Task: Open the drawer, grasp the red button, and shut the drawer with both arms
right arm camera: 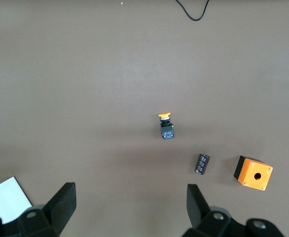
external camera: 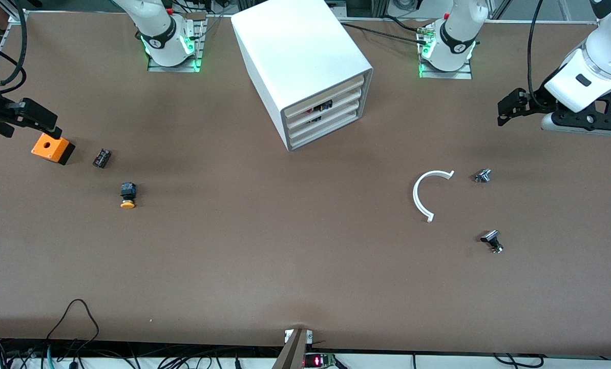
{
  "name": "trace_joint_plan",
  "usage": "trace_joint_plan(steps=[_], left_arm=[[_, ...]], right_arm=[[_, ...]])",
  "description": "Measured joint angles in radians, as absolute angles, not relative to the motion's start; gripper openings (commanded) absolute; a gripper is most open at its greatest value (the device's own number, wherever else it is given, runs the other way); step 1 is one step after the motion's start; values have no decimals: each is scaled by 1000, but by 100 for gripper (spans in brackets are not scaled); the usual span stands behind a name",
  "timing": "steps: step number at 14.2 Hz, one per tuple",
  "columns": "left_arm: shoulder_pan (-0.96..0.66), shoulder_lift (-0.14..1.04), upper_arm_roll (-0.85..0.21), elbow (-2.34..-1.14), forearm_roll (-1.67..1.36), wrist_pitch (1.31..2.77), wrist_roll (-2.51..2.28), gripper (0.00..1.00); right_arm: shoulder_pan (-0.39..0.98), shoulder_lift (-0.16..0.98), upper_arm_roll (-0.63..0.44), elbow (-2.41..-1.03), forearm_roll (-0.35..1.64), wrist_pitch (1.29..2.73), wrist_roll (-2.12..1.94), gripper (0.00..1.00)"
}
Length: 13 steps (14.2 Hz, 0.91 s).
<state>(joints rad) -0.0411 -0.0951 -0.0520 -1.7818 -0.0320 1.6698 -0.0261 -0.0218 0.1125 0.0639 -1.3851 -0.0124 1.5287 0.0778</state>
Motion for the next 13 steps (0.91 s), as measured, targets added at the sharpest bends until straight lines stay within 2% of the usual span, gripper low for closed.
trace_joint_plan(steps=[13], left_arm=[[-45, -95, -53, -1782, -32, 1668, -43, 99]], right_arm=[[-8, 118, 64, -1356, -46, 1525, 82, 99]])
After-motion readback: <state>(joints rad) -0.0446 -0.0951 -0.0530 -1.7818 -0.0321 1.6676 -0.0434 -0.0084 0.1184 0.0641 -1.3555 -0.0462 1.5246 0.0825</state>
